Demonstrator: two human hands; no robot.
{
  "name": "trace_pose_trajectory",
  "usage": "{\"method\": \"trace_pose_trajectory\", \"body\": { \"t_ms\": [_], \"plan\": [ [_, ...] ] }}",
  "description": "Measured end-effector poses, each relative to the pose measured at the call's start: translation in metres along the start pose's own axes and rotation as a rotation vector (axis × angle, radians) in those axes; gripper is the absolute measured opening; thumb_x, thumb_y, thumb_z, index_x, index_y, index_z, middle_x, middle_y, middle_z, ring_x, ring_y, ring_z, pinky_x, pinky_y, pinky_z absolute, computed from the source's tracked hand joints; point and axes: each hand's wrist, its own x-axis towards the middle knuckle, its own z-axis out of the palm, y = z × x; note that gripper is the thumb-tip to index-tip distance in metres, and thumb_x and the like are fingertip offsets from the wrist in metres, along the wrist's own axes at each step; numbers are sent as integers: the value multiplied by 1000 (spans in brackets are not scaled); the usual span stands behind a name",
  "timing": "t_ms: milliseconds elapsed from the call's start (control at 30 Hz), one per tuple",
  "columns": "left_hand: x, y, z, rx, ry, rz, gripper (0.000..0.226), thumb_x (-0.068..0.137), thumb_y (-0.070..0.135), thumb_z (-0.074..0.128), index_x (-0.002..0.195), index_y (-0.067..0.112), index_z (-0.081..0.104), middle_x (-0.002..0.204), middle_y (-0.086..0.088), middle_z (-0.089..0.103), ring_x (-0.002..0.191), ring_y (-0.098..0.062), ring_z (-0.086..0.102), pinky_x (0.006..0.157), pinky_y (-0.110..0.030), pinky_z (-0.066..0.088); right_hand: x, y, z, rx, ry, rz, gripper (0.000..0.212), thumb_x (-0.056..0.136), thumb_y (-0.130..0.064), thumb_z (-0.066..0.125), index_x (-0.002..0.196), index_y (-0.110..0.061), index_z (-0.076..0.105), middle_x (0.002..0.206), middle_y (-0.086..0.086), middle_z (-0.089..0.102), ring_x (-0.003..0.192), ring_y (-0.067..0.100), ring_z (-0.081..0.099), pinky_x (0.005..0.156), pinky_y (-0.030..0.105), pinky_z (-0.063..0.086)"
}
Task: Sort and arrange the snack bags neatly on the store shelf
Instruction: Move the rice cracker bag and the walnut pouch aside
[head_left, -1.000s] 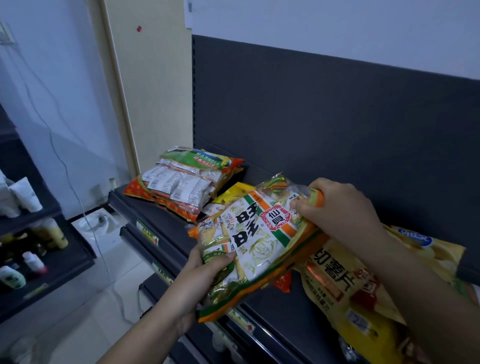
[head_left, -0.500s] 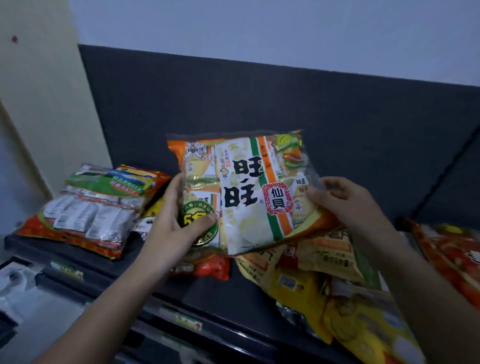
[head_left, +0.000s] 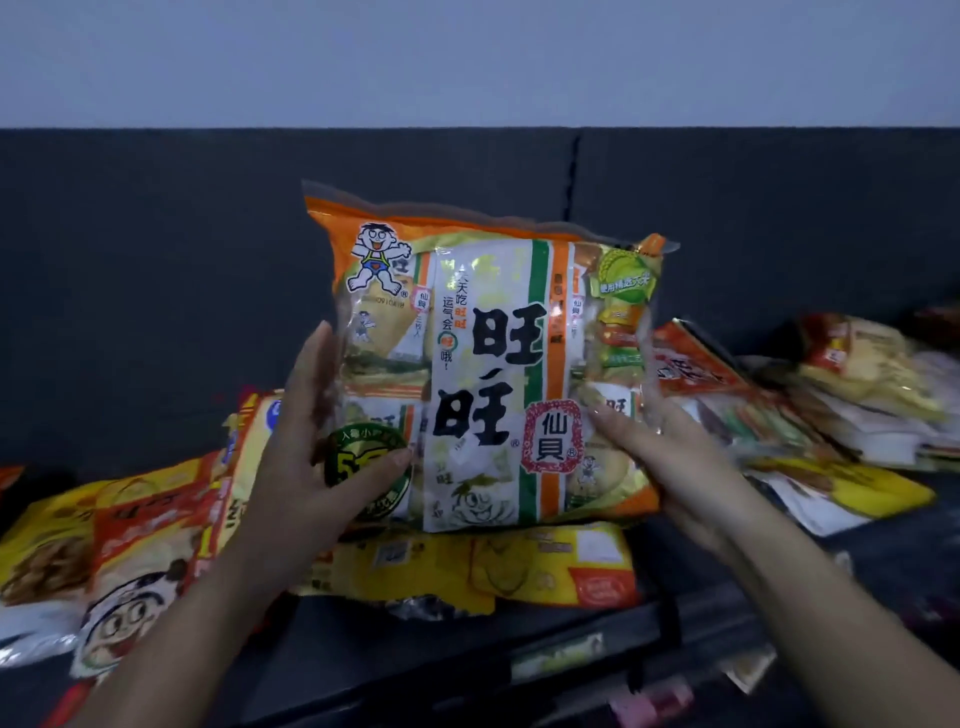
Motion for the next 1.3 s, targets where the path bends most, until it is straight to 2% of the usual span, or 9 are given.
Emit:
{"method": "trace_pose_trajectory", "body": {
  "t_ms": [133, 267, 467, 633, 733, 933, 1100, 1200, 1300],
  "plan": [
    [4, 3, 42, -37, -70, -45, 97, 61, 58, 71, 138, 63, 13, 151, 30, 23, 138, 1, 30, 107, -35, 36, -28, -6, -35, 54, 210, -44, 42, 68, -24, 73, 109, -18, 63, 104, 7, 72, 95, 25, 69, 86, 42, 55],
    [10, 13, 91, -143, -53, -43, 105, 59, 65, 72, 143, 57, 9, 147, 39, 19, 138, 7, 24, 106, -33, 30, -49, -13, -73, 74, 282, -90, 39, 75, -15, 75, 112, -12, 62, 106, 10, 72, 96, 26, 69, 82, 38, 56],
    [31, 35, 183, -255, -192, -288, 91, 34, 84, 71, 118, 50, 58, 140, 15, 48, 125, -18, 50, 102, -49, 43, -85, -26, -162, 124, 431, -69, 47, 72, -14, 69, 117, -8, 58, 102, 15, 72, 90, 30, 70, 76, 39, 58],
    [37, 80, 285, -430, -280, -302, 55, 59, 47, 76, 111, 36, 63, 111, 16, 68, 99, -2, 64, 92, -33, 48, -120, -42, -253, 132, 545, -74, 43, 73, -13, 68, 114, -7, 59, 100, 20, 71, 84, 33, 70, 71, 40, 59],
    [42, 106, 346, -480, -386, -348, 54, 60, 57, 79, 108, 42, 62, 103, 22, 70, 91, 2, 65, 85, -29, 46, -142, -55, -303, 87, 623, -84, 40, 76, -15, 68, 114, -9, 58, 97, 17, 72, 80, 31, 71, 64, 37, 59],
    [45, 151, 450, -578, -543, -403, 39, 65, 40, 70, 103, 33, 64, 96, 12, 74, 81, -6, 71, 71, -26, 48, -179, -59, -392, -18, 773, -48, 53, 74, -30, 72, 121, -27, 49, 115, 3, 67, 93, 27, 70, 67, 36, 59],
    [63, 171, 520, -549, -682, -453, 29, 77, 31, 70, 105, 28, 65, 93, 7, 75, 80, -9, 72, 69, -28, 49, -183, -54, -452, 20, 863, 7, 51, 82, -21, 68, 124, -16, 41, 113, 10, 65, 80, 25, 72, 53, 27, 55],
    [95, 180, 564, -480, -704, -413, 23, 80, 30, 72, 101, 27, 63, 92, 6, 75, 80, -11, 72, 69, -29, 51, -168, -52, -486, -4, 898, 64, 41, 88, -22, 63, 120, -15, 39, 112, 8, 64, 75, 20, 72, 50, 24, 53],
    [134, 192, 613, -467, -720, -381, 22, 80, 26, 74, 96, 20, 60, 88, 3, 73, 76, -11, 69, 66, -26, 49, -145, -61, -524, -78, 894, 41, 19, 91, -21, 58, 105, -17, 46, 92, 3, 72, 68, 16, 72, 51, 24, 53]
  ]
}}
